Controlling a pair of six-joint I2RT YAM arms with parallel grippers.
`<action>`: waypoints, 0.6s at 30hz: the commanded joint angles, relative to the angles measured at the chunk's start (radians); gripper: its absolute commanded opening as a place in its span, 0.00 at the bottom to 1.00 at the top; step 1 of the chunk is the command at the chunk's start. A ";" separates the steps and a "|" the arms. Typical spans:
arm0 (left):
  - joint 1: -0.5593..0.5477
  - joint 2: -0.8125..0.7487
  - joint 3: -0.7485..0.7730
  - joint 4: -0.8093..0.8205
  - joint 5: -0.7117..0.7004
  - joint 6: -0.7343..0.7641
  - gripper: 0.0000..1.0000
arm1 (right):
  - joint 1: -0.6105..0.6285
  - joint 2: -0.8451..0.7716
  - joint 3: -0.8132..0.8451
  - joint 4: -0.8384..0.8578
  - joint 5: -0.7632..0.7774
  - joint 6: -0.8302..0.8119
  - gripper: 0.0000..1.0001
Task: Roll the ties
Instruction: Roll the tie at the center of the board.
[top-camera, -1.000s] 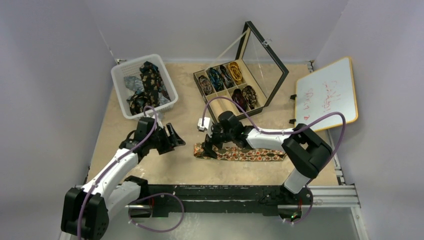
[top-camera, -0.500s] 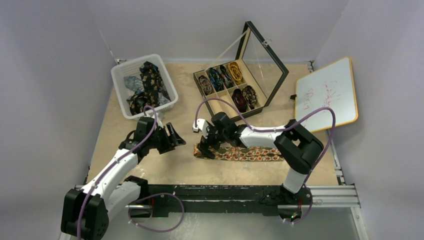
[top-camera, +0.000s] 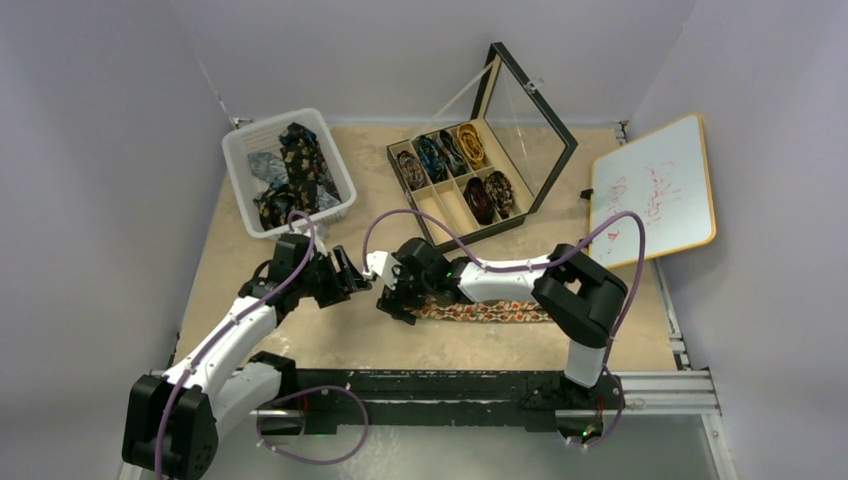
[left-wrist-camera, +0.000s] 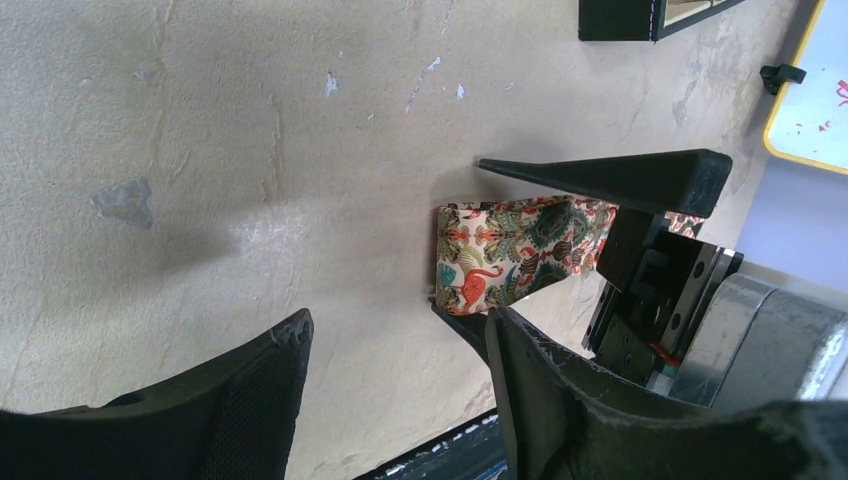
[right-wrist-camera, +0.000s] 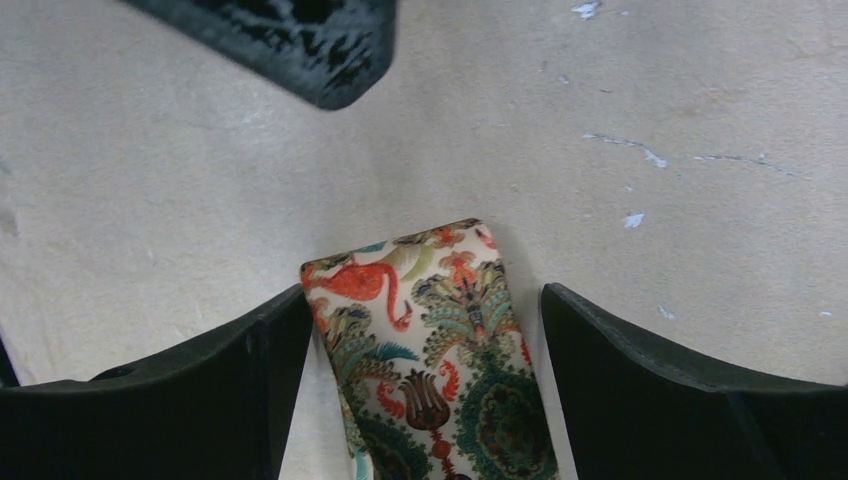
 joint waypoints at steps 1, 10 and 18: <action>0.006 -0.002 0.012 0.022 0.016 0.023 0.62 | 0.003 0.031 0.035 -0.092 0.117 -0.036 0.84; 0.006 0.017 0.010 0.034 0.025 0.027 0.61 | 0.003 -0.006 0.008 -0.235 0.123 -0.108 0.90; 0.006 0.024 0.010 0.035 0.030 0.029 0.61 | 0.004 0.028 0.039 -0.261 0.144 -0.081 0.62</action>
